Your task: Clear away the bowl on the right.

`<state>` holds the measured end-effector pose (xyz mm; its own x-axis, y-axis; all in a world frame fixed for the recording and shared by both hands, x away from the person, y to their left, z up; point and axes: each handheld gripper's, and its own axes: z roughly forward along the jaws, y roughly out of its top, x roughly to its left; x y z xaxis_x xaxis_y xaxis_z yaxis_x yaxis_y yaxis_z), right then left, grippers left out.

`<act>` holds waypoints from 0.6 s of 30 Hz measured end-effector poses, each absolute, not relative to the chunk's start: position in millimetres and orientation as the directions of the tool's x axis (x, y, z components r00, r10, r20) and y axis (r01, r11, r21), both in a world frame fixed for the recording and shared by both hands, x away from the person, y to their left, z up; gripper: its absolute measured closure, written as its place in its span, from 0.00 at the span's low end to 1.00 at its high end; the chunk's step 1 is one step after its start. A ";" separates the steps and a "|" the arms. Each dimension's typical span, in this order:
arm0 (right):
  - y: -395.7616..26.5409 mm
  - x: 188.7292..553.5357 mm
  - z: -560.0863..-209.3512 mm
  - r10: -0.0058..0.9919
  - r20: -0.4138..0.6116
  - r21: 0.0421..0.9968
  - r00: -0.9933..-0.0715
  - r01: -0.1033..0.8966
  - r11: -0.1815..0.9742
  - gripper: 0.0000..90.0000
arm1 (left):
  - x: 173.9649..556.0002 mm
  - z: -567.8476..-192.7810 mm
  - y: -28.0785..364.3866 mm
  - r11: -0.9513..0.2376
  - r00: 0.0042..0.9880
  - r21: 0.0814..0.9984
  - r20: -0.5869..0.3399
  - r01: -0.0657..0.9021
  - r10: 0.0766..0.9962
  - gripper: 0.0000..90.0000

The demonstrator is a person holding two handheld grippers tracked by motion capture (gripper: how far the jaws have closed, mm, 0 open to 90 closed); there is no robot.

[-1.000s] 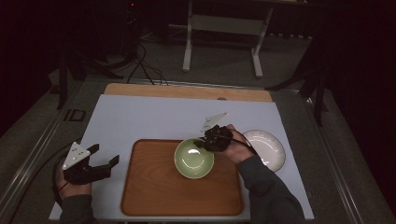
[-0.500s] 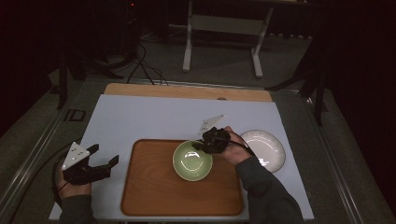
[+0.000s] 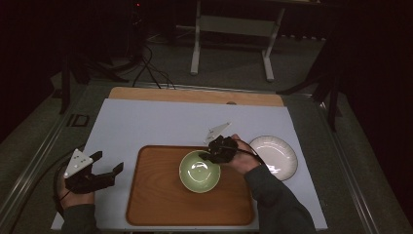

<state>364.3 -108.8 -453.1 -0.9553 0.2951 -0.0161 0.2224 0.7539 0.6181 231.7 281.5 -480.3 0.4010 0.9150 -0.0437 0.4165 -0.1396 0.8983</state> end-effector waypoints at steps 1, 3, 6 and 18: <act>-108.3 364.3 -453.7 0.293 -0.017 0.618 -0.956 0.221 0.755 0.92 | 231.8 -480.4 281.5 -0.140 0.401 0.898 -0.044 0.417 0.915 0.17; -107.4 363.9 -454.7 0.290 -0.014 0.617 -0.957 0.220 0.755 0.92 | 231.8 -480.3 281.3 -0.141 0.402 0.898 -0.043 0.417 0.915 0.17; -106.3 362.0 -456.2 0.283 -0.014 0.612 -0.959 0.216 0.761 0.92 | 231.7 -480.3 281.3 -0.139 0.401 0.899 -0.044 0.416 0.915 0.17; -103.5 357.8 -464.7 0.271 -0.004 0.596 -0.963 0.215 0.773 0.92 | 231.8 -480.2 281.0 -0.142 0.402 0.898 -0.042 0.417 0.915 0.17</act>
